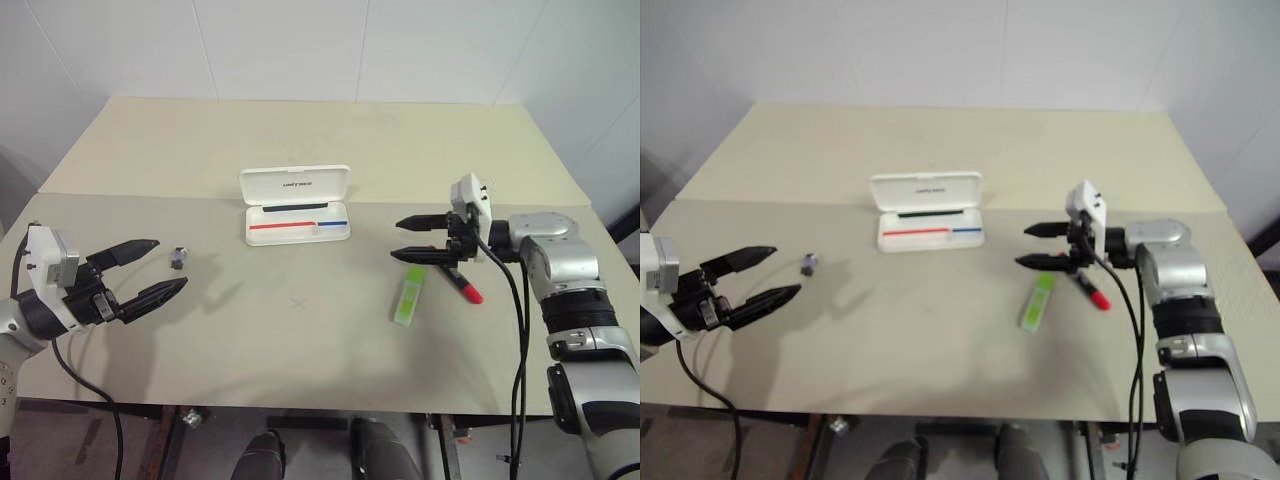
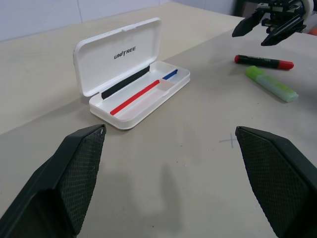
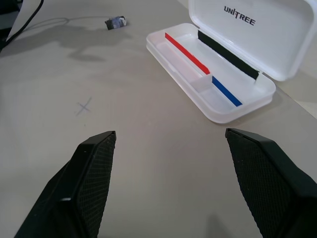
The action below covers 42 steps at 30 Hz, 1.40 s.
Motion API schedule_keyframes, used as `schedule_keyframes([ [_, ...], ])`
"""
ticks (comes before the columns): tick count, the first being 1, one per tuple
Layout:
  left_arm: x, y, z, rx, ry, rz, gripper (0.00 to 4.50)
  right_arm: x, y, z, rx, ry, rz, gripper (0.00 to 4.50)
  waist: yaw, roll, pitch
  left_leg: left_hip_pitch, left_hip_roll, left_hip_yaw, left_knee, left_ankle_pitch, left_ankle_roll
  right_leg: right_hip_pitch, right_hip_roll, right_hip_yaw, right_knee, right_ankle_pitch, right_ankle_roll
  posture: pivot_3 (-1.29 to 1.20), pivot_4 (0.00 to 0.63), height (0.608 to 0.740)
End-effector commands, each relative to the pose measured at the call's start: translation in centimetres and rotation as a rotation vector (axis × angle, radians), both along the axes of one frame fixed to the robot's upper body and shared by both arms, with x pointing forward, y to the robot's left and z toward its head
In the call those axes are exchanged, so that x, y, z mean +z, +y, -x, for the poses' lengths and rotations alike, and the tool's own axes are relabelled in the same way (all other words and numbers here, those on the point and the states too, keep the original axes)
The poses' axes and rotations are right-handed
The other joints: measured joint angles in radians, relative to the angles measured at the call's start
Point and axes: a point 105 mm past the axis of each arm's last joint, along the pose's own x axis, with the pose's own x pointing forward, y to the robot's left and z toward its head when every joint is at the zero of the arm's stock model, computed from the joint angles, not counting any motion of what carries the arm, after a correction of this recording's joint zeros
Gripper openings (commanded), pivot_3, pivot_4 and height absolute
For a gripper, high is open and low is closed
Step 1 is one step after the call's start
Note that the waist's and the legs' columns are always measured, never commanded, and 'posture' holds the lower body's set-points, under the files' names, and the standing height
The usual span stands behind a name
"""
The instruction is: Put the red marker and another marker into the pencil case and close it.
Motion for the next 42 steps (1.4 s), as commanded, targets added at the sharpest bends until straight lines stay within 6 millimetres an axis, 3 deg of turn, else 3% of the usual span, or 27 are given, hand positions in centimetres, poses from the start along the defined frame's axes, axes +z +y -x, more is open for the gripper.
schedule_keyframes([
  [1,1.4,-0.4,0.4,-0.016,-0.053,-0.019,4.46,1.3,0.7,0.1,0.018,-0.066,-0.021,4.50,0.000,0.000,0.000,0.000,0.000,0.000,0.000,0.000,0.000,0.000,0.000,0.000,0.000,0.000,0.000,0.00,0.150,0.740],
  [7,1.2,-0.7,1.0,-0.004,-0.067,-0.010,4.46,0.9,2.0,-0.7,0.004,-0.090,-0.017,4.50,-0.001,0.000,0.000,0.000,0.000,0.000,0.000,0.000,0.000,0.000,0.000,0.000,0.000,0.000,0.000,0.00,0.150,0.740],
  [14,1.4,-0.3,2.3,0.031,-0.088,-0.005,4.46,1.9,5.4,-2.2,0.024,-0.131,0.021,4.50,-0.003,0.000,0.000,0.001,0.002,0.001,0.000,0.000,0.000,-0.001,0.002,0.000,0.000,0.001,-0.001,0.00,0.150,0.740],
  [22,1.7,-0.2,3.9,0.076,-0.110,0.022,4.46,0.2,8.5,-2.9,0.122,-0.101,0.229,4.50,-0.001,0.000,0.000,0.000,0.003,0.001,-0.001,-0.001,-0.002,-0.001,0.002,0.000,-0.001,0.000,-0.002,0.00,0.150,0.740],
  [26,1.9,0.4,3.4,0.099,-0.124,0.015,4.46,0.3,9.6,-3.5,0.128,-0.113,0.231,4.50,-0.002,0.000,0.000,0.000,0.002,0.001,0.000,-0.001,-0.002,-0.001,0.002,0.000,-0.001,0.001,-0.002,0.00,0.150,0.740],
  [29,2.1,-0.3,3.7,0.085,-0.124,0.021,4.46,0.2,10.8,-4.4,0.087,-0.124,0.223,4.50,-0.004,0.000,0.000,0.001,0.003,0.001,0.000,-0.001,-0.002,-0.001,0.003,0.000,-0.001,0.001,-0.002,0.00,0.150,0.740],
  [42,2.3,-0.1,5.1,0.127,-0.124,0.004,4.46,-1.5,12.1,-5.7,-0.010,-0.104,0.279,4.50,-0.012,0.000,0.000,0.001,0.007,0.001,-0.001,-0.003,-0.005,-0.002,0.008,0.000,0.001,-0.001,-0.005,0.00,0.150,0.740],
])
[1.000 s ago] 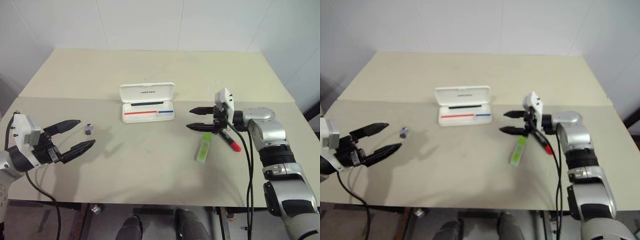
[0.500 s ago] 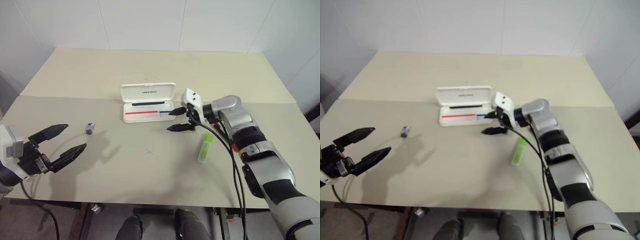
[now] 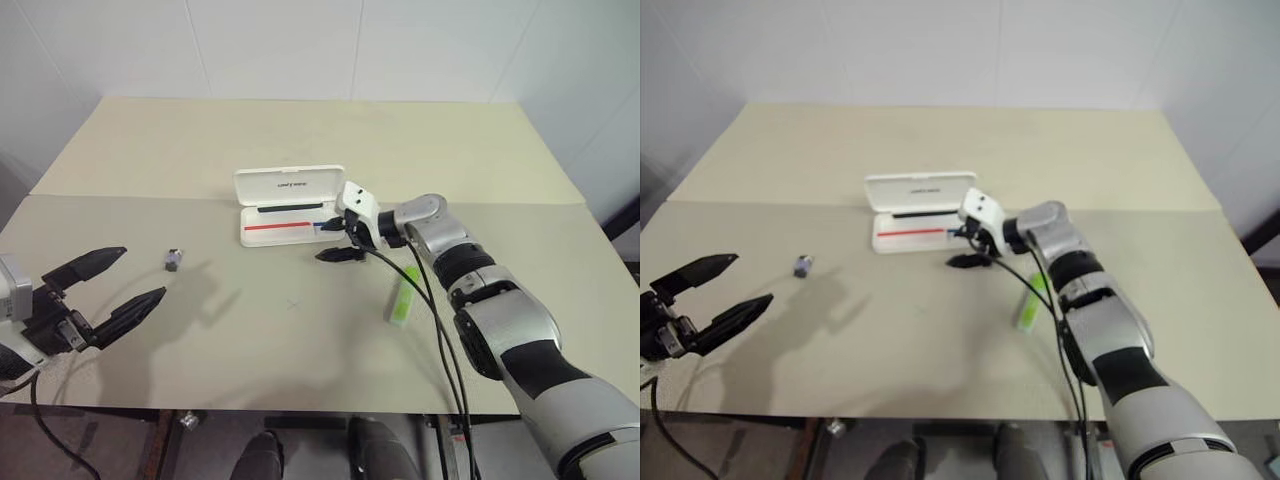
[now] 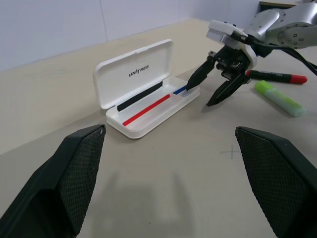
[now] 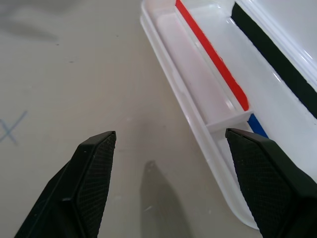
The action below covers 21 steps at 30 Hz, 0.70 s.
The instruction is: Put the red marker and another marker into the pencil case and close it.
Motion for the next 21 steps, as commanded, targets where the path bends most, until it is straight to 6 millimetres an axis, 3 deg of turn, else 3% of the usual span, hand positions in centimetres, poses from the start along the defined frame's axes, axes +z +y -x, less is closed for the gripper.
schedule_keyframes([
  [1,0.8,-0.4,0.7,0.002,-0.036,-0.016,4.46,1.3,0.4,-0.6,-0.026,-0.056,0.007,4.50,-0.003,0.000,0.000,0.000,0.000,0.000,0.000,0.000,0.000,0.000,0.000,0.000,0.000,0.000,0.000,0.00,0.150,0.740],
  [15,0.7,-0.3,2.0,0.058,-0.029,-0.012,4.46,0.0,0.9,-1.3,-0.110,-0.049,0.120,4.50,-0.019,0.000,0.000,0.000,0.001,0.000,0.000,0.000,0.000,0.000,0.001,0.000,0.001,-0.001,-0.001,0.00,0.150,0.740],
  [18,0.8,-0.3,2.2,0.067,-0.030,-0.011,4.50,0.0,1.2,-1.4,-0.136,-0.034,0.109,3.91,-0.019,0.000,0.000,0.000,0.001,0.000,0.000,0.000,0.000,0.000,0.001,0.000,0.001,-0.001,-0.001,0.00,0.150,0.740],
  [21,0.8,-0.4,2.3,0.074,-0.033,-0.011,4.50,0.2,1.4,-1.7,-0.168,-0.041,0.091,2.84,-0.018,0.000,0.000,0.000,0.001,0.000,0.000,0.000,0.000,0.000,0.001,0.000,0.001,-0.001,-0.002,0.00,0.150,0.740],
])
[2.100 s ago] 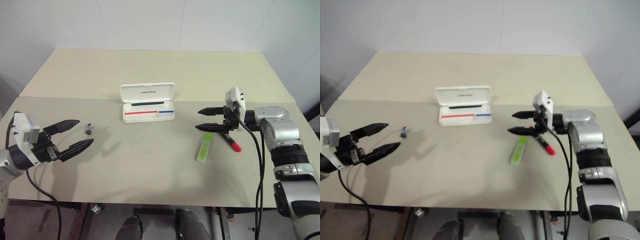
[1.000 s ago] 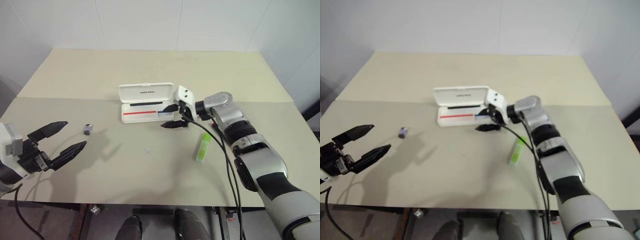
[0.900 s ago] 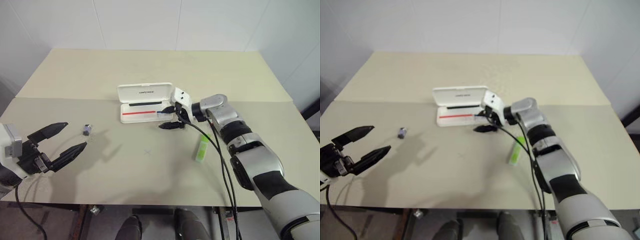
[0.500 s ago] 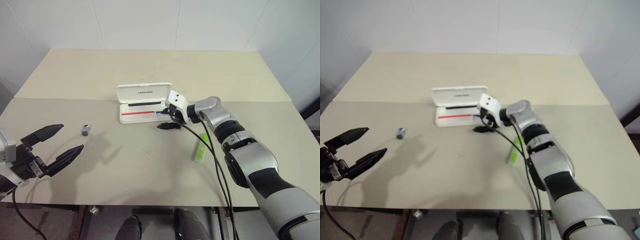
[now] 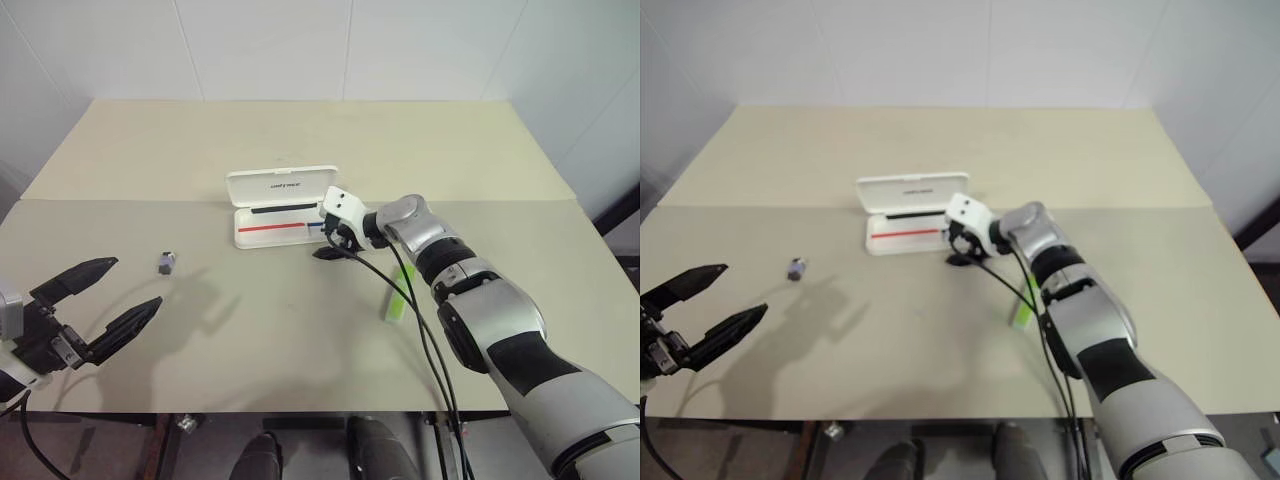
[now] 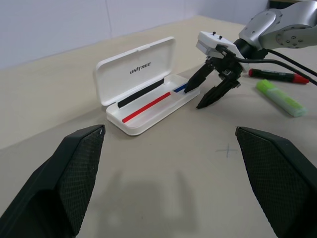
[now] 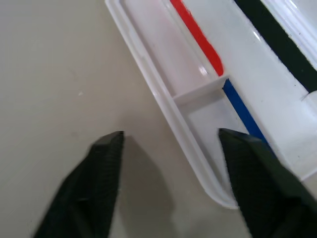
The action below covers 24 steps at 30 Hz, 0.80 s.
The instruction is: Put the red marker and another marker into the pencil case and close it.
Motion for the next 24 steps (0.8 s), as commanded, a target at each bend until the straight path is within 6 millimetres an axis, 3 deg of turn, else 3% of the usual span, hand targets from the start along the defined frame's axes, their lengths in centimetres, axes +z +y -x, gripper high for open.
schedule_keyframes([
  [1,1.1,-0.3,0.6,0.006,-0.049,-0.015,4.50,1.3,0.6,-0.3,-0.019,-0.027,-0.030,2.53,0.000,0.000,0.000,0.000,0.000,0.000,0.000,0.000,0.000,0.000,0.000,0.000,0.000,0.000,0.000,0.00,0.150,0.740],
  [7,1.1,-0.2,0.6,0.014,-0.052,-0.013,4.50,2.4,1.1,-0.5,-0.007,-0.065,-0.074,0.39,0.000,0.000,0.000,0.000,0.000,0.000,0.000,0.000,0.000,0.000,0.000,0.000,0.000,0.000,0.000,0.00,0.150,0.740],
  [12,1.1,-0.4,0.1,-0.004,-0.054,-0.004,4.50,3.8,0.5,0.0,0.066,-0.082,-0.129,0.39,-0.001,0.000,0.000,0.000,0.000,0.000,0.000,0.000,0.000,0.000,0.001,0.000,0.000,0.000,0.000,0.00,0.150,0.740],
  [16,0.8,-0.9,-0.6,-0.042,-0.052,0.012,4.50,3.6,-0.5,1.1,0.177,-0.052,-0.131,0.39,0.002,0.000,0.000,0.000,0.000,0.000,0.000,0.000,0.000,0.000,0.001,0.000,0.000,0.000,0.000,0.00,0.150,0.740],
  [24,0.2,-2.3,-2.4,-0.180,-0.027,0.039,4.50,1.9,-2.4,5.8,0.378,0.013,-0.082,0.39,0.007,0.000,0.000,0.000,0.000,0.000,0.001,0.000,-0.001,0.000,0.001,0.000,0.001,0.000,0.000,0.00,0.150,0.740],
])
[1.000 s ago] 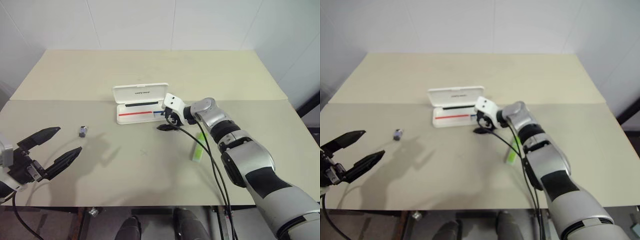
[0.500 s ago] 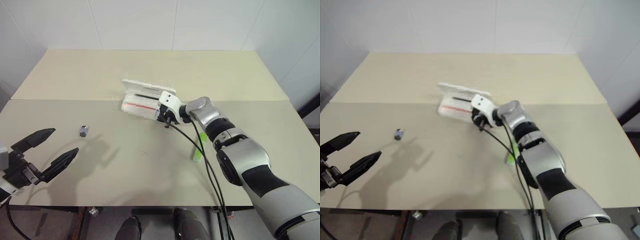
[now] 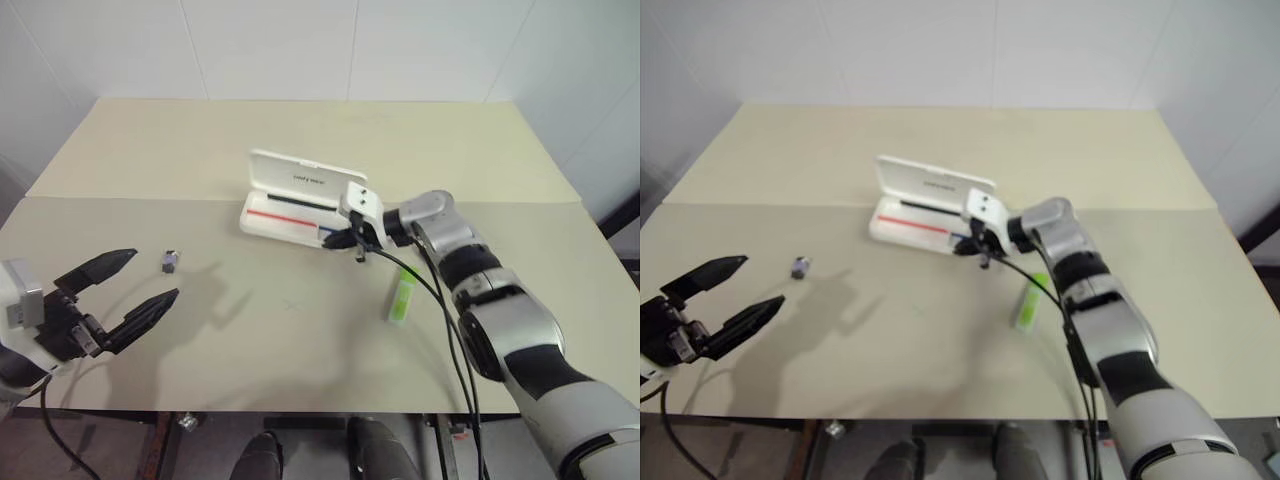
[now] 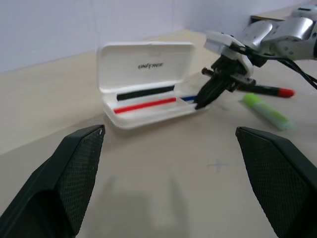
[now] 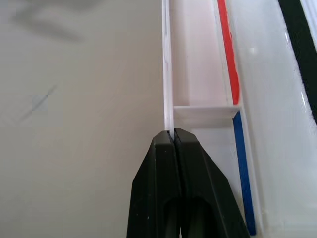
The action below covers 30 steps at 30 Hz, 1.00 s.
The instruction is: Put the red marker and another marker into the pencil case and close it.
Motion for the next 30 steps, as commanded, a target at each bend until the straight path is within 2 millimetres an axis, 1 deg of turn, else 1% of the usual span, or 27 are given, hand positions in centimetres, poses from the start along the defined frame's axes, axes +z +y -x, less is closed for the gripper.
schedule_keyframes([
  [1,0.4,-0.3,-0.5,-0.052,-0.016,-0.019,4.50,2.1,0.5,2.0,0.088,-0.074,-0.015,0.39,0.002,0.000,0.000,0.000,0.000,0.000,0.000,0.000,0.000,0.000,0.000,0.000,0.000,0.000,0.000,0.00,0.150,0.740],
  [3,0.3,-0.4,-1.0,-0.076,-0.009,-0.021,4.50,2.0,0.4,3.0,0.093,-0.077,-0.010,0.39,-0.002,0.000,0.000,0.000,0.000,0.000,0.001,0.000,0.000,0.000,0.000,0.000,0.001,0.000,0.000,0.00,0.150,0.740],
  [6,0.3,-0.6,-1.9,-0.111,-0.007,-0.022,4.50,1.3,-0.1,5.0,0.113,-0.069,0.028,0.39,-0.001,0.000,0.000,0.001,0.001,0.000,0.001,0.000,0.000,0.000,0.001,0.000,0.001,0.000,0.000,0.00,0.150,0.740],
  [10,0.2,-0.9,-2.6,-0.138,-0.004,-0.023,4.50,0.8,-0.6,6.0,0.101,-0.073,0.055,0.39,0.002,0.000,0.000,0.001,0.001,0.000,0.001,0.000,0.000,0.000,0.001,0.000,0.001,0.000,0.000,0.00,0.150,0.740],
  [14,0.3,-1.2,-3.2,-0.166,-0.004,-0.024,4.50,0.4,-0.5,7.6,0.097,-0.024,0.057,0.39,0.010,0.000,0.000,0.001,0.001,0.000,0.001,0.000,0.000,0.000,0.001,0.000,0.001,0.000,0.000,0.00,0.150,0.740],
  [22,0.3,-1.3,-3.6,-0.182,0.000,-0.031,4.50,-0.6,-0.7,9.4,0.110,0.020,0.094,0.39,0.026,0.000,0.000,0.001,0.001,0.000,0.001,0.000,0.000,0.000,0.001,0.000,0.000,0.000,0.000,0.00,0.150,0.740],
  [27,0.0,-1.5,-3.5,-0.192,0.009,-0.033,4.50,-2.2,-1.6,9.4,0.097,0.030,0.145,0.39,0.028,-0.001,0.000,0.000,0.001,0.000,0.001,0.000,0.000,0.001,0.001,0.000,-0.001,0.000,0.000,0.00,0.150,0.740],
  [30,-0.1,-1.7,-3.3,-0.198,0.013,-0.031,4.50,-2.5,-2.0,9.4,0.097,0.030,0.160,0.39,0.029,-0.001,0.000,0.000,0.001,0.000,0.001,0.000,0.000,0.001,0.001,0.000,-0.001,0.000,0.000,0.00,0.150,0.740],
])
